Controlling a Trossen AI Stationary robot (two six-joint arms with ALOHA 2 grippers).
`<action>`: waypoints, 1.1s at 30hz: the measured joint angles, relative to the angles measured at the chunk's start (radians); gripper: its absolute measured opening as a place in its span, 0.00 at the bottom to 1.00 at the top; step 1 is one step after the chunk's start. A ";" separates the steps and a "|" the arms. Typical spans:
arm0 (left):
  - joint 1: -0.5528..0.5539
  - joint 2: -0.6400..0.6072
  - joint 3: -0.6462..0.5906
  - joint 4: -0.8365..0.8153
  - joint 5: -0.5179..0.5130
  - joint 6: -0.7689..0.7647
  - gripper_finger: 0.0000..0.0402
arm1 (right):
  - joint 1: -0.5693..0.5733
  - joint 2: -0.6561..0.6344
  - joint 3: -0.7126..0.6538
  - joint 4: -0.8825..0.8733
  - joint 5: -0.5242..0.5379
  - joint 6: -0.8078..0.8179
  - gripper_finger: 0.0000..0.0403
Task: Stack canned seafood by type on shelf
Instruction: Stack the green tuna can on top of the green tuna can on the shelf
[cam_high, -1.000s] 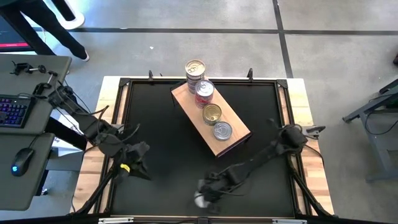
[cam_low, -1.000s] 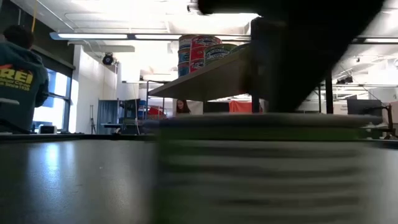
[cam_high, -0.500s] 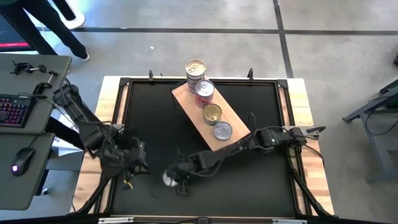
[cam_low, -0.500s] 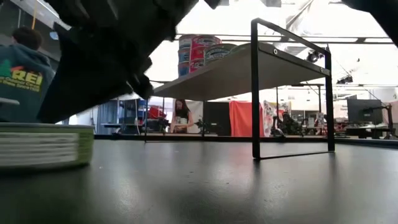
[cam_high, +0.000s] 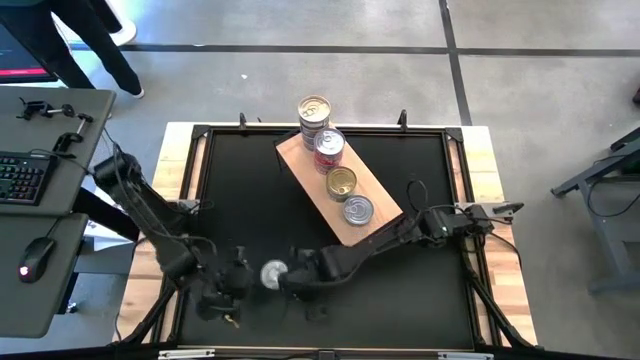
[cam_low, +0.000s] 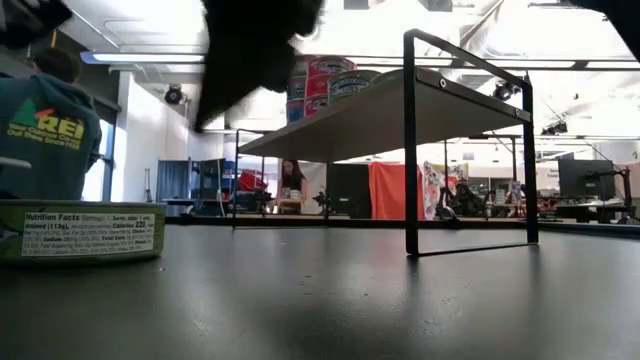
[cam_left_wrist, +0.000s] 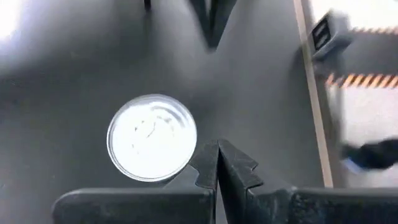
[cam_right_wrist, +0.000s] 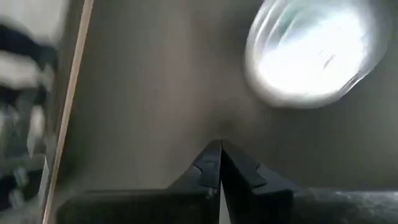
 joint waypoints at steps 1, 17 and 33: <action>0.010 0.025 0.000 0.007 0.019 0.018 0.00 | 0.013 0.000 -0.024 -0.020 -0.010 0.003 0.00; 0.188 -0.133 -0.271 0.287 0.334 0.195 0.00 | 0.230 -0.054 -0.239 0.059 0.077 0.400 0.00; 0.304 -0.134 -0.415 0.207 0.338 0.247 0.00 | 0.322 -0.504 -0.879 0.379 0.213 0.953 0.00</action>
